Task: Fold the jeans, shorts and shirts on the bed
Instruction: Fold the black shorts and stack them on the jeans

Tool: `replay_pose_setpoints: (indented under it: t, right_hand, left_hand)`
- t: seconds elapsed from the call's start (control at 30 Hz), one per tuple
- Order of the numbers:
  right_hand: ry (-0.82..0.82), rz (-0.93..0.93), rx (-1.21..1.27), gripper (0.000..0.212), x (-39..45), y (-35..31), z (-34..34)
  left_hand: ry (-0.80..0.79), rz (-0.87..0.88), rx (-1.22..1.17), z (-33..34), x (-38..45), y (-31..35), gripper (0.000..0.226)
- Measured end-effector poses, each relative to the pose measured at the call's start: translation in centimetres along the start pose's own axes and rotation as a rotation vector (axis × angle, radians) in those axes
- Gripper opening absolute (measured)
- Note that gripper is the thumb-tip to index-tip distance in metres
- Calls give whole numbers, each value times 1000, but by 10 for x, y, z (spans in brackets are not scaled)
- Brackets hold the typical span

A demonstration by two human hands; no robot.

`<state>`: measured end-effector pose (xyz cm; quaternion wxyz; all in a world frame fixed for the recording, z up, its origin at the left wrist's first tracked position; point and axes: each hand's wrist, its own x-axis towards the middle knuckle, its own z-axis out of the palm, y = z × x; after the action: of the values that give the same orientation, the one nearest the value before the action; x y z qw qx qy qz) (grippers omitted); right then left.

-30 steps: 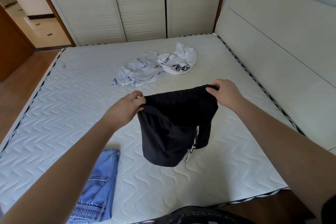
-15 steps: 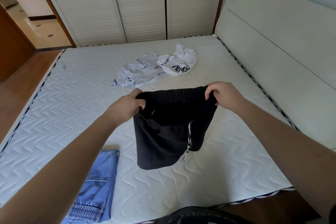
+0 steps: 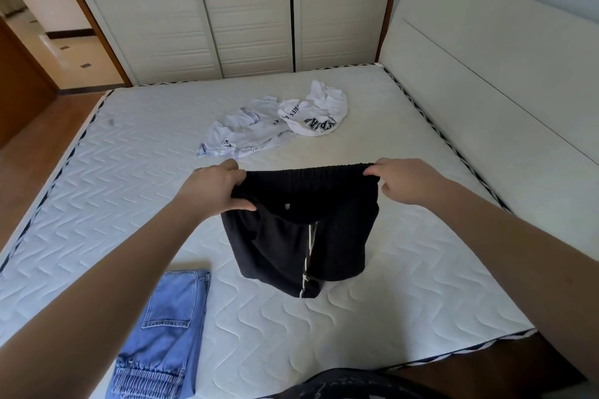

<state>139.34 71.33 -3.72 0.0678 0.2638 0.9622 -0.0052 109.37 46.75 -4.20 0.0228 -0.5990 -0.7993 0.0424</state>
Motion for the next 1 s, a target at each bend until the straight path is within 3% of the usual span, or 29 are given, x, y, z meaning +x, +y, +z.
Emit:
replay_pose_setpoints:
  t: [0.1, 0.23, 0.4, 0.63, 0.8, 1.0]
  right_hand:
    - [86, -25, -103, 32, 2, 3, 0]
    - [181, -15, -104, 36, 5, 11, 2]
    - [342, -221, -23, 39, 0, 19, 3]
    - [236, -227, 138, 31, 11, 21, -18]
    - [156, -208, -3, 38, 19, 27, -27]
    - [217, -189, 65, 44, 23, 37, -32]
  left_hand:
    - [66, 98, 24, 2, -1, -3, 40]
    - [173, 262, -135, -6, -8, -10, 26]
    - [261, 296, -175, -18, -7, -23, 18]
    - [246, 245, -190, -21, 1, -39, 22]
    - [199, 321, -165, -24, 9, -49, 10]
    - [116, 180, -211, -26, 15, -64, 21]
